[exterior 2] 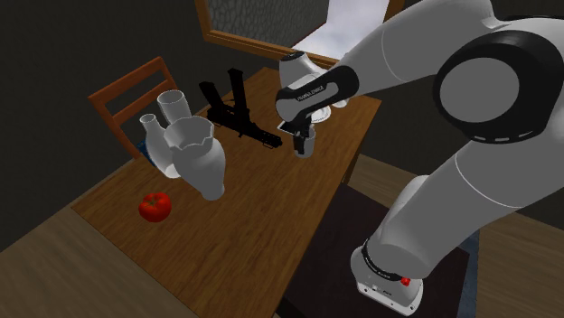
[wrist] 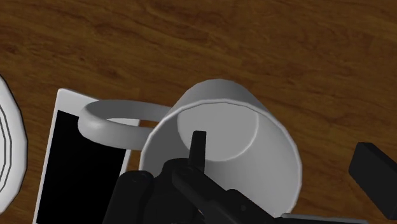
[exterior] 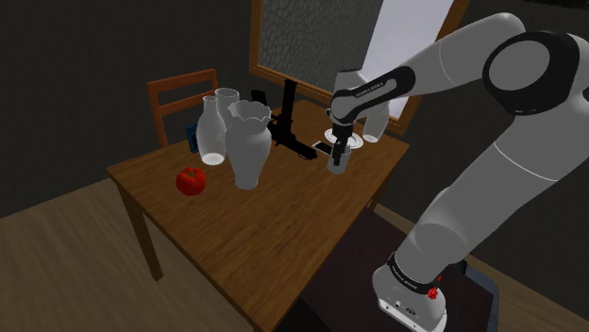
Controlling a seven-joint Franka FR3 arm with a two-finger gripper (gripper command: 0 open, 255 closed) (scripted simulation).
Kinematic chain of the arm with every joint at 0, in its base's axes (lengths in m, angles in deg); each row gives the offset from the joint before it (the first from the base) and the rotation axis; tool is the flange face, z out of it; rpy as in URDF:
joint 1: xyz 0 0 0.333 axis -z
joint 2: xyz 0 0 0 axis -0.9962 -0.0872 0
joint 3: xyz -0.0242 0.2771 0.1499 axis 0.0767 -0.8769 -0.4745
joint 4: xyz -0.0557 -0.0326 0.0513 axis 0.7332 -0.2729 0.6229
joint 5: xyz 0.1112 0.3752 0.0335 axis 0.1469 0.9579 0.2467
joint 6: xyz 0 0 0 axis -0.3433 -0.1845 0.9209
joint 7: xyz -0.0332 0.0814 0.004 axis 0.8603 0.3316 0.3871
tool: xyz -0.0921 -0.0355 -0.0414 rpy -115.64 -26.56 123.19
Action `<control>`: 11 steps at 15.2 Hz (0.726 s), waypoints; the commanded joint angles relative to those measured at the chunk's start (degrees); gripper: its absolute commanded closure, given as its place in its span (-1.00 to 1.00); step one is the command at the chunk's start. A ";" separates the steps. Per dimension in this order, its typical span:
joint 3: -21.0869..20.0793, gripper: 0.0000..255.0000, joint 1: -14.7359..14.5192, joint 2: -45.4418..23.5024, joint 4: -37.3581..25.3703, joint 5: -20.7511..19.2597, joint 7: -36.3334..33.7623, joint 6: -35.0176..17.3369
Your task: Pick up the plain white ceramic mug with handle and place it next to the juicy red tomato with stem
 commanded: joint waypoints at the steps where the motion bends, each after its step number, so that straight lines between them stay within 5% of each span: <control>1: 0.01 -1.00 0.00 -0.03 0.11 -0.01 -0.02 -0.16; 5: 0.01 -1.00 0.00 -0.03 0.11 -0.01 -0.01 -0.15; 6: 0.01 1.00 0.00 -0.03 0.11 -0.01 -0.01 -0.15; 11: 0.01 1.00 0.00 -0.03 0.10 -0.01 -0.01 -0.15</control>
